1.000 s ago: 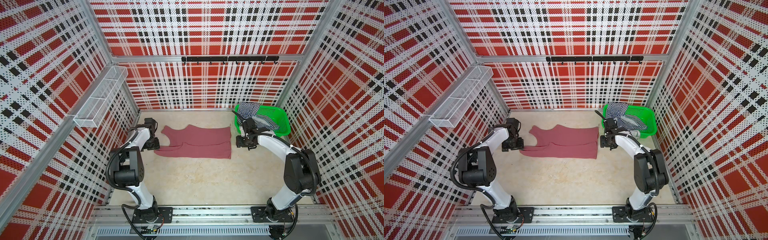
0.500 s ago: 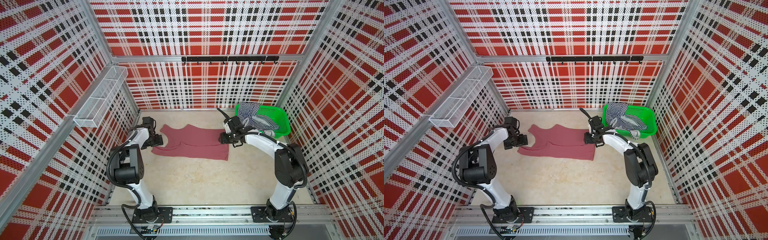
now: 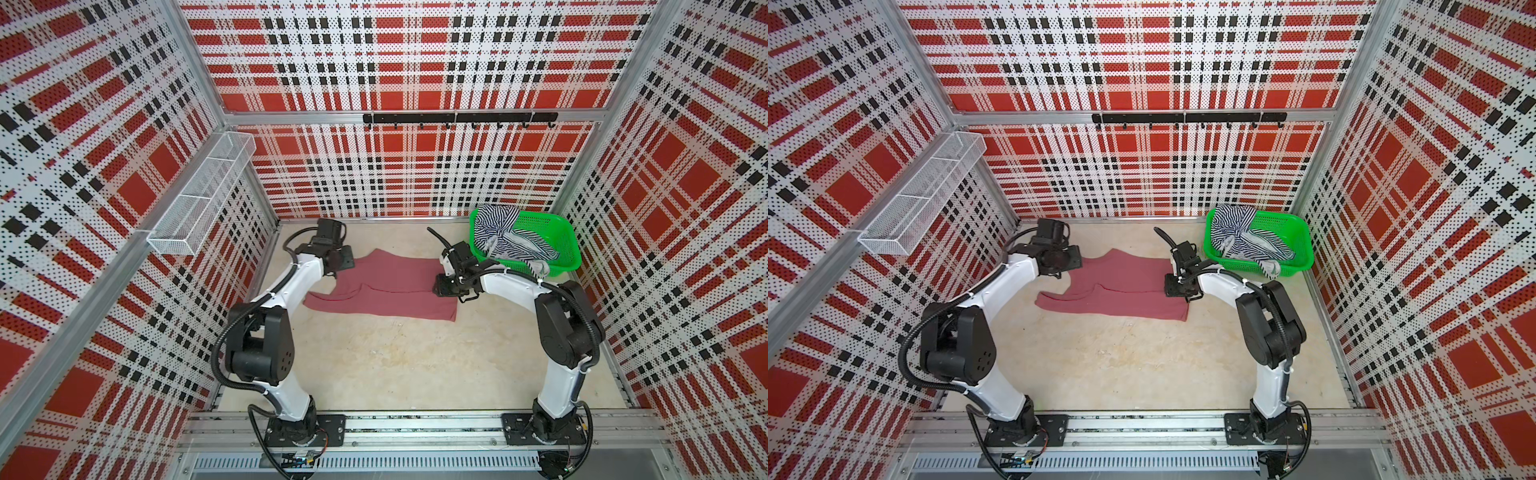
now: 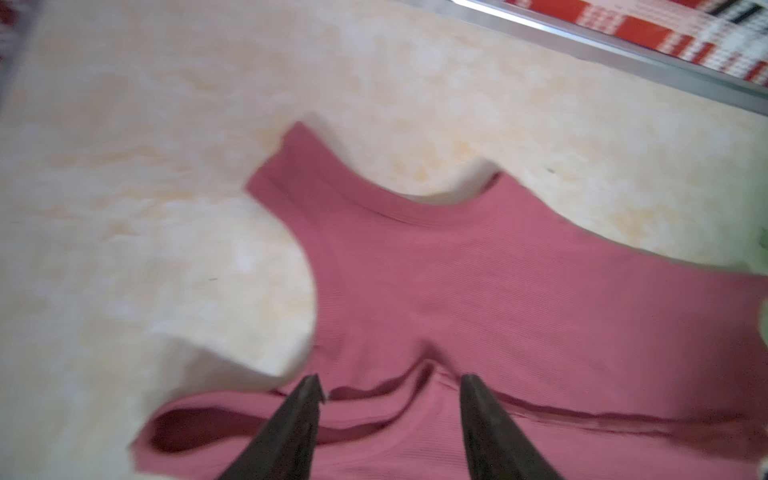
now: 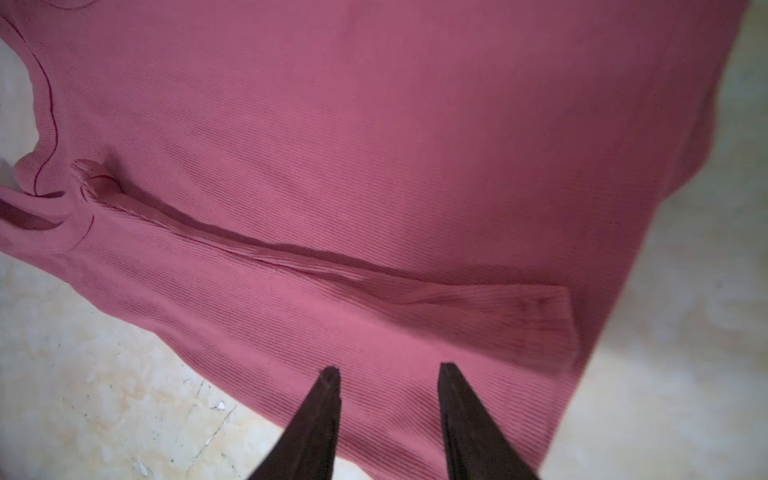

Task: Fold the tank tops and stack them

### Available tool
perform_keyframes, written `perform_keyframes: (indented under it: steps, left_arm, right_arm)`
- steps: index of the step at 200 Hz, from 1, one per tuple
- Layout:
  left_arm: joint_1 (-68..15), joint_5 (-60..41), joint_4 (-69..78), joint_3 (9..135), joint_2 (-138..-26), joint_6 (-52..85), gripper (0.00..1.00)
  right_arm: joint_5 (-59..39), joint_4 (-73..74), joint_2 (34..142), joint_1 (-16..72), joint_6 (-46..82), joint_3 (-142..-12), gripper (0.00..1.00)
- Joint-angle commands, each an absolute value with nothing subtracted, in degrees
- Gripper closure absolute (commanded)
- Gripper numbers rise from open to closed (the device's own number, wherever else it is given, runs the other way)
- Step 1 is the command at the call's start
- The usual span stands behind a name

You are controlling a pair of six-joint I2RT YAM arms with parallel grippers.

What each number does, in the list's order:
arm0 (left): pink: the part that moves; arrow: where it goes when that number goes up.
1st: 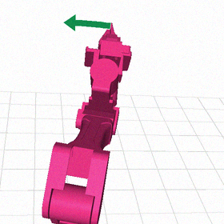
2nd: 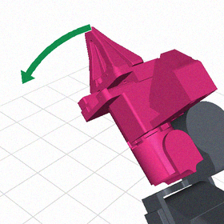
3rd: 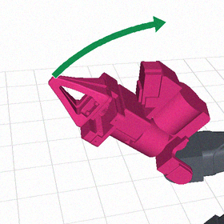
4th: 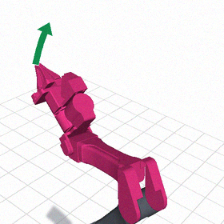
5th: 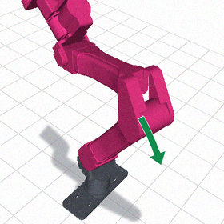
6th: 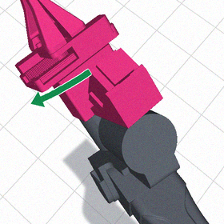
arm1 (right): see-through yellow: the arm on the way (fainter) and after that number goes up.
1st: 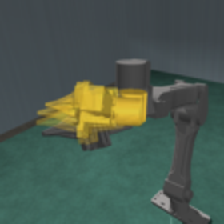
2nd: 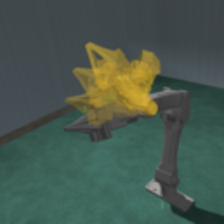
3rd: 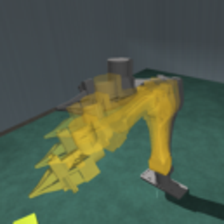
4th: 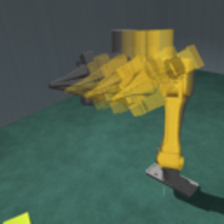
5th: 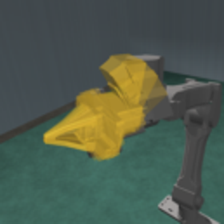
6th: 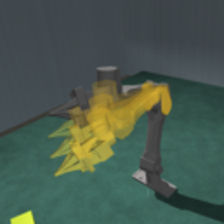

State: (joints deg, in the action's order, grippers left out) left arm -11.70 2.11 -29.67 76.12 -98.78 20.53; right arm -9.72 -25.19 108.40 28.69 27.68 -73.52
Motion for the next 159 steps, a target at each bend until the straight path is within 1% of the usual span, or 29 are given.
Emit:
perform_keyframes:
  steps: [1, 8, 23, 42, 55, 77, 117, 141, 159]
  left_arm:
    - [-13.8, -2.0, -23.2, 73.7, -103.8, 25.3, 0.49]
    - [-16.1, -2.0, -22.6, 73.2, -105.1, 25.7, 0.50]
    - [-17.0, -3.0, -19.4, 70.9, -107.2, 26.6, 0.53]
    - [-17.7, -2.7, -18.7, 69.8, -109.7, 26.9, 0.56]
    - [-18.2, -2.9, -18.5, 68.6, -110.4, 26.8, 0.57]
    - [-18.7, -2.9, -18.4, 64.9, -109.6, 27.4, 0.56]
    - [-20.9, -2.9, -18.8, 53.4, -102.3, 30.3, 0.56]
    - [-22.8, -3.9, -18.9, 44.5, -94.9, 34.7, 0.57]
    - [-24.3, -4.4, -20.9, 40.4, -89.6, 37.1, 0.56]
  right_arm:
    - [-9.3, -21.8, 109.9, 29.3, 30.0, -72.7, 0.65]
    - [-9.4, -21.8, 110.3, 29.3, 29.6, -72.7, 0.66]
    - [-9.1, -22.0, 111.1, 29.3, 28.4, -72.2, 0.70]
    - [-7.3, -22.9, 111.2, 29.3, 27.5, -71.4, 0.76]
    - [-6.1, -24.1, 111.2, 29.3, 27.0, -70.8, 0.78]
    - [-5.4, -25.5, 110.6, 29.3, 26.7, -69.3, 0.79]
    - [-6.1, -28.8, 107.9, 29.3, 26.3, -63.7, 0.79]
    - [-7.6, -32.2, 102.2, 29.6, 25.2, -58.5, 0.78]
    - [-11.7, -35.4, 98.2, 30.0, 23.8, -56.4, 0.76]
